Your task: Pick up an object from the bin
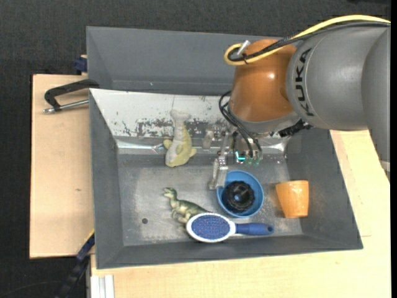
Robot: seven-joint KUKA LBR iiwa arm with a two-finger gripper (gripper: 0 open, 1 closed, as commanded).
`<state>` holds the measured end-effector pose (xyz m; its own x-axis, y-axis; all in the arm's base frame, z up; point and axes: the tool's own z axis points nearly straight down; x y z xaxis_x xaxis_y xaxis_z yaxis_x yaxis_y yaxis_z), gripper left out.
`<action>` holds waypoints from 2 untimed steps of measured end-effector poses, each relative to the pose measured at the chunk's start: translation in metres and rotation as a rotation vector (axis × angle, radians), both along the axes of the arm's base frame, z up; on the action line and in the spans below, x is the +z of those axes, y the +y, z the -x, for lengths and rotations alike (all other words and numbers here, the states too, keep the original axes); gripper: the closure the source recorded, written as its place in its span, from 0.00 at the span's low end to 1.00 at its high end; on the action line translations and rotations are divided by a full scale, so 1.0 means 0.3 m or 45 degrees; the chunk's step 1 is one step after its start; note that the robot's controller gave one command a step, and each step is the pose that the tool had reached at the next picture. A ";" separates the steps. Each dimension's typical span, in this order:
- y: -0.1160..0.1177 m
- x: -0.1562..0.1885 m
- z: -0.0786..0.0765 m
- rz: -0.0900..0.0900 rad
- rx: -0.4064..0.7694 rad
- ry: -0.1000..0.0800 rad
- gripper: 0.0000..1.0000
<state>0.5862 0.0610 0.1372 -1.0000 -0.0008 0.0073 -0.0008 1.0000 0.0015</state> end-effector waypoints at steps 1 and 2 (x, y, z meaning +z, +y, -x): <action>-0.067 -0.231 0.008 -0.001 -0.010 -0.002 0.00; -0.046 -0.052 0.198 -0.001 0.654 -0.012 0.00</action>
Offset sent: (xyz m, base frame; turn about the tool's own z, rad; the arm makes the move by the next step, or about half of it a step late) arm -0.0014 -0.0211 -0.0672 0.0058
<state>0.5268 0.0471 0.1216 -0.8706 -0.4920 -0.0016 -0.4920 0.8706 0.0003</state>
